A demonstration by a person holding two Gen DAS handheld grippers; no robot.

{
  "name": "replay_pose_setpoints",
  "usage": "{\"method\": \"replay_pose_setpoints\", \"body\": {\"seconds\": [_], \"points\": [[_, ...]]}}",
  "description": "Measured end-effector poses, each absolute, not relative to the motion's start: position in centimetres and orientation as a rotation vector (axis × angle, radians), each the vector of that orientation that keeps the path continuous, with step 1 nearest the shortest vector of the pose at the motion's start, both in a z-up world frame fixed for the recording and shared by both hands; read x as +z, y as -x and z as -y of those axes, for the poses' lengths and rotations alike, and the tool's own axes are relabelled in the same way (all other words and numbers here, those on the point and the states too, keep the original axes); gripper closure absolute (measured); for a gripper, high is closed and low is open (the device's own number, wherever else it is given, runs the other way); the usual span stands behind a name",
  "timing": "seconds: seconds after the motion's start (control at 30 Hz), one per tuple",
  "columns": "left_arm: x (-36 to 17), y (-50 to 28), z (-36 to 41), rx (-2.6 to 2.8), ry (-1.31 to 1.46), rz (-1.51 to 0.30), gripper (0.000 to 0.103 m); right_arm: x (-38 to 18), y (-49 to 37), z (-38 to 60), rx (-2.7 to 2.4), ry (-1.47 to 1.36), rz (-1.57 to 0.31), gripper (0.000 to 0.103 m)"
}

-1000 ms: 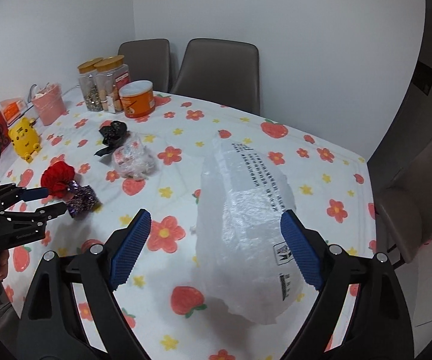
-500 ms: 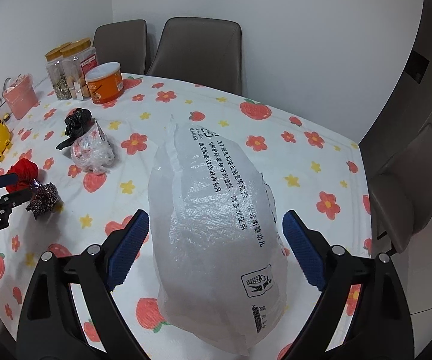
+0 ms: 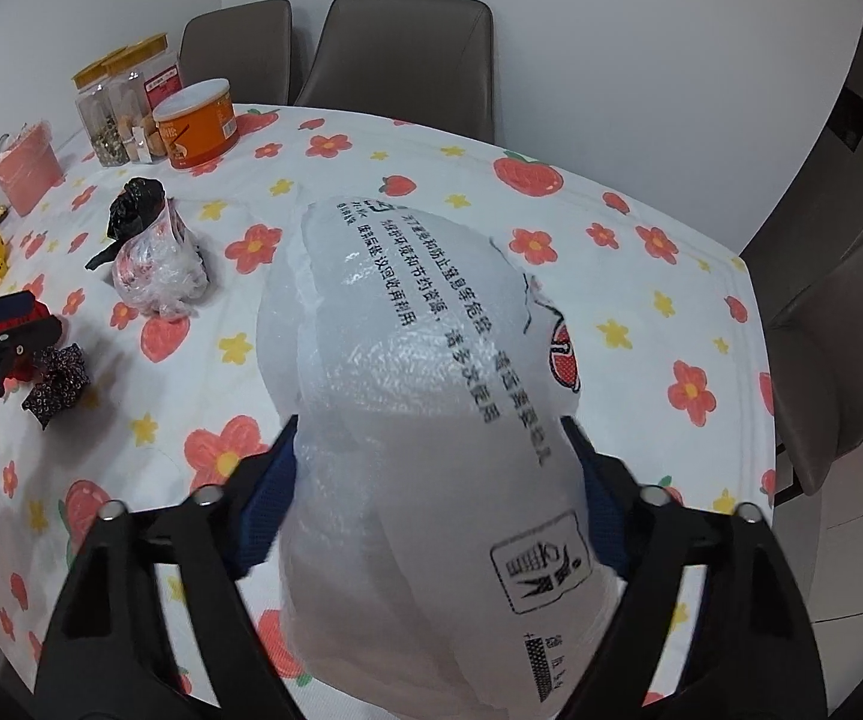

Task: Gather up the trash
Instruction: 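Grasp the white plastic bag with the right tool while the left tool lowers toward the clear cup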

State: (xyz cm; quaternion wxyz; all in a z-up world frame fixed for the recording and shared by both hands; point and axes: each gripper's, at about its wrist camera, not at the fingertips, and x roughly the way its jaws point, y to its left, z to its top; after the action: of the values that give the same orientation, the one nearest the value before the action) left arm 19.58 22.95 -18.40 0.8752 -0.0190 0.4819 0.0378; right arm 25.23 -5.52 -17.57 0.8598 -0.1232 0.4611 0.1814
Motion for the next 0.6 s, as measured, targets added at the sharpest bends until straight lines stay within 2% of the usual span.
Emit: {"method": "replay_pose_setpoints", "body": {"seconds": [0.1, 0.2, 0.6], "points": [[-18.2, -20.7, -23.4, 0.091, 0.040, -0.992, 0.034, -17.3, -25.5, 4.5, 0.403, 0.285, -0.954, 0.055], [-18.1, -21.8, -23.8, 0.097, 0.043, -0.984, 0.033, -16.9, -26.0, 3.6, 0.430, 0.276, -0.939, 0.060], [-20.2, -25.7, -25.0, 0.056, 0.043, -1.016, 0.030, -16.6, -28.5, 0.8, 0.491, 0.209, -0.946, 0.063]]}}
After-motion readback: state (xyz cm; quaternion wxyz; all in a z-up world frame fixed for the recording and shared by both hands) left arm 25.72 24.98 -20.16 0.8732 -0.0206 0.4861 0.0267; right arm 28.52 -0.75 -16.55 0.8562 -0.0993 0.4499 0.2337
